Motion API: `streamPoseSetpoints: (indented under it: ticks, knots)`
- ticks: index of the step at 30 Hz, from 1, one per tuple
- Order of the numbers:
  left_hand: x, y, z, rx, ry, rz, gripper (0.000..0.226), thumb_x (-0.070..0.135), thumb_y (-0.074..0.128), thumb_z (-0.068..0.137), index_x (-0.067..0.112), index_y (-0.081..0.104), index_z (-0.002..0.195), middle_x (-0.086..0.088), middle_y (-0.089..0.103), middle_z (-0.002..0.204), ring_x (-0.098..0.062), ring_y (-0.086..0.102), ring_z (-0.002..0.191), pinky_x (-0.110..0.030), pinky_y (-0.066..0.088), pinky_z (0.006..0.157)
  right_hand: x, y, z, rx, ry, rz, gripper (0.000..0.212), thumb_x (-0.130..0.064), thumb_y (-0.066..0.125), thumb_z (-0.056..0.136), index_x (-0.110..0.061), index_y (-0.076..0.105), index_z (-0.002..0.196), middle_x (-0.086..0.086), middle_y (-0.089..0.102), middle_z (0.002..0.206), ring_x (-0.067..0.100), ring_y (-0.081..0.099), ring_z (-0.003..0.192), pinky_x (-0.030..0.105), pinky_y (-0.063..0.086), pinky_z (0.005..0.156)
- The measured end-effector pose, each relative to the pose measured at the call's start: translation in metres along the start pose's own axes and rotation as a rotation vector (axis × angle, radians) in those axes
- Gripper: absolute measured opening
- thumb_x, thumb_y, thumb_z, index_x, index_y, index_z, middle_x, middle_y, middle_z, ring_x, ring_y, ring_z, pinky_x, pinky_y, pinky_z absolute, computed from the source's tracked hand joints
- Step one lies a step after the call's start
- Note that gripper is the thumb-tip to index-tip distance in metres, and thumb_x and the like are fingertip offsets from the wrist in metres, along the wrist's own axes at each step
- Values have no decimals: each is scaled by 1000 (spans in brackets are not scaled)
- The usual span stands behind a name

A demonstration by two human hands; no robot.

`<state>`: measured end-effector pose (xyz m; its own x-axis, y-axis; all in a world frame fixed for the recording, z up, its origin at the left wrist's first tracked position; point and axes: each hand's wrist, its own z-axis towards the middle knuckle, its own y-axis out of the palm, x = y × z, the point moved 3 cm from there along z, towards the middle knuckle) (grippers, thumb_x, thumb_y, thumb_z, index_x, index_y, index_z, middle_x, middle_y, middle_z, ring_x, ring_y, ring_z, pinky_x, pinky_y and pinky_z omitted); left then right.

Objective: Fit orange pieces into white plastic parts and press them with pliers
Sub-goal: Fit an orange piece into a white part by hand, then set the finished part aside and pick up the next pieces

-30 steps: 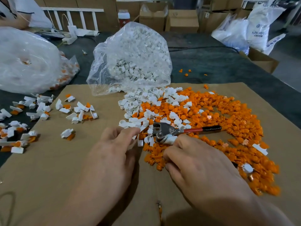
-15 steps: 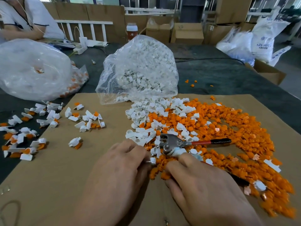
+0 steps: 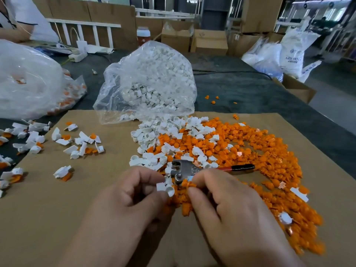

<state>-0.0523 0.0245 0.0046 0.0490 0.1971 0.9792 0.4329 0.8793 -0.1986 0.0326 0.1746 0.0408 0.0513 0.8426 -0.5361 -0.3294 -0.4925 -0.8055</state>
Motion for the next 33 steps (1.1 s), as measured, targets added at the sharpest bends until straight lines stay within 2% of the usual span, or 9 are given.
streamPoseSetpoints:
  ticks: [3, 5, 8, 11, 14, 22, 25, 29, 33]
  knots:
    - [-2, -2, 2, 34, 26, -93, 27, 11, 73, 83, 38, 73, 84, -5, 64, 60, -16, 61, 51, -24, 48, 45, 5, -2, -1, 11, 104, 314, 22, -56, 42, 82, -39, 54, 90, -14, 63, 76, 2, 59, 62, 20, 48, 56]
    - [1, -2, 2, 49, 21, -172, 22, 12, 74, 80, 33, 75, 84, -10, 64, 61, -19, 58, 50, -26, 47, 43, 7, 0, 0, -104, 203, 649, 22, -52, 50, 88, -34, 62, 87, 0, 63, 58, 6, 54, 44, 19, 44, 44]
    - [8, 2, -1, 29, 21, -311, 22, 25, 78, 59, 27, 76, 81, -12, 62, 59, -18, 55, 48, -22, 43, 39, 8, 4, 2, -273, 255, 982, 23, -39, 58, 87, -19, 69, 85, 9, 60, 54, 16, 49, 39, 23, 41, 40]
    - [8, 3, -3, 12, 36, -325, 42, 19, 92, 41, 25, 77, 80, -13, 62, 60, -18, 56, 49, -23, 43, 38, 6, 6, 2, -361, 232, 1100, 23, -34, 60, 88, -13, 69, 87, 10, 59, 54, 16, 47, 38, 22, 39, 38]
    - [7, 3, -4, 2, 66, -414, 24, 21, 83, 58, 22, 77, 82, -13, 63, 61, -16, 58, 48, -23, 42, 38, 1, 6, 0, -439, 211, 1241, 22, -27, 60, 90, -6, 66, 90, 6, 61, 55, 11, 49, 36, 17, 39, 37]
    - [9, 6, -11, -8, 191, -478, 28, 33, 78, 62, 19, 77, 87, -7, 62, 56, -10, 58, 47, -21, 43, 39, -2, 9, -1, -595, 246, 1539, 17, -16, 52, 97, 1, 54, 98, -1, 67, 63, 5, 56, 42, 14, 43, 38]
    - [10, 5, -13, -4, 195, -449, 28, 33, 78, 61, 22, 77, 86, -10, 62, 58, -12, 60, 49, -21, 44, 39, 0, 10, -1, -500, 280, 1418, 17, -20, 55, 95, -4, 61, 92, 0, 66, 60, 8, 54, 39, 17, 42, 37]
    - [8, 3, -13, 79, 200, -241, 25, 32, 80, 64, 34, 76, 88, -2, 67, 63, -14, 63, 53, -22, 47, 44, 5, 5, -5, -122, 126, 666, 12, -37, 57, 88, -29, 64, 85, 0, 65, 59, 11, 59, 46, 28, 49, 41]
    - [4, 4, -13, 100, 231, -35, 37, 59, 67, 62, 47, 70, 97, 8, 69, 71, -13, 66, 62, -31, 51, 53, -4, 0, -9, 152, -178, 159, 10, -34, 58, 88, -30, 59, 79, -10, 57, 65, 7, 58, 61, 19, 41, 45]
